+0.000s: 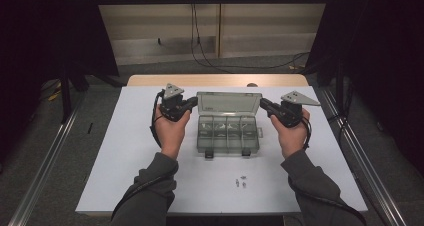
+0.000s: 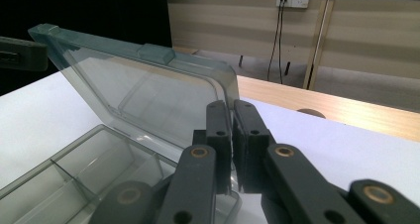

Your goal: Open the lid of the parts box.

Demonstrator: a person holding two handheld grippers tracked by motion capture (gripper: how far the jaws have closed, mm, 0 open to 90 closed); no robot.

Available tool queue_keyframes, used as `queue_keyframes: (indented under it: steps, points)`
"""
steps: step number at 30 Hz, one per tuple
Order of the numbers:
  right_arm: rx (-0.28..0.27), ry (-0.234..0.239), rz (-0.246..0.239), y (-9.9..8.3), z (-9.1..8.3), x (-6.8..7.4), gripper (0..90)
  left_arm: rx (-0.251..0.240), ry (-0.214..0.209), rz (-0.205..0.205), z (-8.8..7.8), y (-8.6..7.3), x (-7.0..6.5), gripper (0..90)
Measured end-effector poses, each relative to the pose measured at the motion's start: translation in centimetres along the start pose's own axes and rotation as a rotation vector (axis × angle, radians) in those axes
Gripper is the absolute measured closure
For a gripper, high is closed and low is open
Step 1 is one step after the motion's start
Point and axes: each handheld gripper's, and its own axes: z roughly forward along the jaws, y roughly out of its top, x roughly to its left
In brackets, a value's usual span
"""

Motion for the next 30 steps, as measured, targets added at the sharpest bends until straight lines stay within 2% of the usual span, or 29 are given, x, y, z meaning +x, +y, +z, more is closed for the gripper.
queue_keyframes:
  steps: [17,30]
  points:
    - [0.006,-0.006,0.012,0.0,1.7,-0.9,86.6,0.004,0.010,-0.016,1.3,0.8,0.9,88.1]
    - [0.020,-0.010,-0.001,0.0,2.7,-1.1,88.1,0.007,0.011,-0.021,2.2,1.2,1.5,88.0]
